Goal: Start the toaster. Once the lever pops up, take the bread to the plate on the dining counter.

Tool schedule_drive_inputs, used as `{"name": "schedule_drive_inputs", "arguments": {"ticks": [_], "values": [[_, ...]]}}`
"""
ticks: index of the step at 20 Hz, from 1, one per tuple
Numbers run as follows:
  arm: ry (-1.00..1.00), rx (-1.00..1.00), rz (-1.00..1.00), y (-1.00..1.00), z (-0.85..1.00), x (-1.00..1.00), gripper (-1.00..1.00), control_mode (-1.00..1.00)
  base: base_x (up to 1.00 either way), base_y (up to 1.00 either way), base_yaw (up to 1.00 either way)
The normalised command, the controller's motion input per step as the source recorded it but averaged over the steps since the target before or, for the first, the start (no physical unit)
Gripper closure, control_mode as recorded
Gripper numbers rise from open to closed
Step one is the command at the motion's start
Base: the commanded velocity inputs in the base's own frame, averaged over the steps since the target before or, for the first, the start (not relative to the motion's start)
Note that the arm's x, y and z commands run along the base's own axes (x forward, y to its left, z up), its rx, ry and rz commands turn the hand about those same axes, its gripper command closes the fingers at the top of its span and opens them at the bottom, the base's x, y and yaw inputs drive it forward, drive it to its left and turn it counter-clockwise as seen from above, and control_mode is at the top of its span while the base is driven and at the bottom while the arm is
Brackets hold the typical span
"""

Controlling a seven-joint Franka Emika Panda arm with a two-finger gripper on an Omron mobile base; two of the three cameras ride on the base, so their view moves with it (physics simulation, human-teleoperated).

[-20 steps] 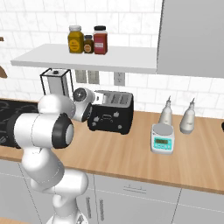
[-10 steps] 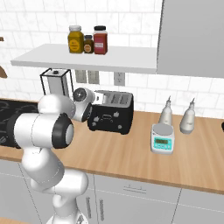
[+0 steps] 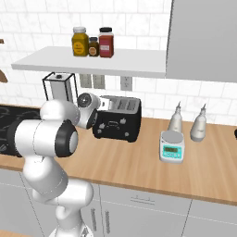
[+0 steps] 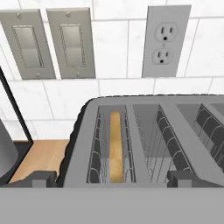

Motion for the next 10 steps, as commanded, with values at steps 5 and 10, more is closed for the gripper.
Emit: {"name": "schedule_drive_inputs", "arguments": {"ticks": [5,10], "values": [[0.0,0.0,0.0,0.0,0.0,0.0,-1.0,-1.0,0.0,0.0,0.0],[0.0,0.0,0.0,0.0,0.0,0.0,-1.0,-1.0,0.0,0.0,0.0]]}}
